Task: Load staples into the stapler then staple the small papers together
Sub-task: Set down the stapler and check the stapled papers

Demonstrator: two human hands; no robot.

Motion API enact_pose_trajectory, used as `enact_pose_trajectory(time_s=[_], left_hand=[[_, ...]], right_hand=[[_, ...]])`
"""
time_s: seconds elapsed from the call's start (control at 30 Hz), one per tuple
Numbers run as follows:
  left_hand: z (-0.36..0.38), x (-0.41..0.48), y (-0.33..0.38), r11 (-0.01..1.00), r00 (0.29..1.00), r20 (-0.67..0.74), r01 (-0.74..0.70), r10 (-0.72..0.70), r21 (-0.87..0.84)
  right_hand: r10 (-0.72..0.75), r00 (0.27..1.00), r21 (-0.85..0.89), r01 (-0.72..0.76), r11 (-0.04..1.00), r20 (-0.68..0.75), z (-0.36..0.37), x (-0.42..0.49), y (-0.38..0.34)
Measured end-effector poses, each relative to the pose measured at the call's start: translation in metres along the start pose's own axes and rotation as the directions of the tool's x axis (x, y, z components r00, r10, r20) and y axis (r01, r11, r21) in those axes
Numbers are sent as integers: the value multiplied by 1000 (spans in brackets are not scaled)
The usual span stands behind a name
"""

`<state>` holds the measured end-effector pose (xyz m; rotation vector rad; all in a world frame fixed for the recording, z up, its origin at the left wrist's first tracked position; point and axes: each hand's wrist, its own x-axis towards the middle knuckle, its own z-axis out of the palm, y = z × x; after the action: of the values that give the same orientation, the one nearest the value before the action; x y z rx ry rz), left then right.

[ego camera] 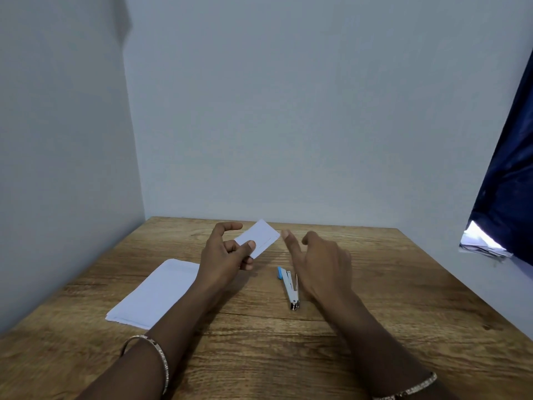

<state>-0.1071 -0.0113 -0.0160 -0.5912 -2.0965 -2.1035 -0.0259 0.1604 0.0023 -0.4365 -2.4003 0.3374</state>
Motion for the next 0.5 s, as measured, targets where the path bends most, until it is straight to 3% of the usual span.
enact_pose_trajectory(time_s=[0.1, 0.2, 0.33, 0.43, 0.5], left_hand=[[2, 0, 1, 994, 998, 49, 40, -35, -101], [5, -3, 5, 964, 990, 102, 120, -98, -237], [8, -7, 13, 866, 957, 222, 265, -184, -425], [11, -11, 16, 888, 953, 245, 262, -177, -378], [14, -13, 17, 953, 977, 168, 171, -131, -251]], right_hand=[[-190, 973, 217, 216, 952, -135, -11, 8, 9], [-392, 918, 278, 391, 877, -56, -13, 8, 8], [-408, 910, 382, 406, 830, -81, -6, 6, 5], [-355, 932, 451, 348, 822, -71, -6, 7, 6], [-336, 941, 451, 320, 833, -48, -6, 8, 6]])
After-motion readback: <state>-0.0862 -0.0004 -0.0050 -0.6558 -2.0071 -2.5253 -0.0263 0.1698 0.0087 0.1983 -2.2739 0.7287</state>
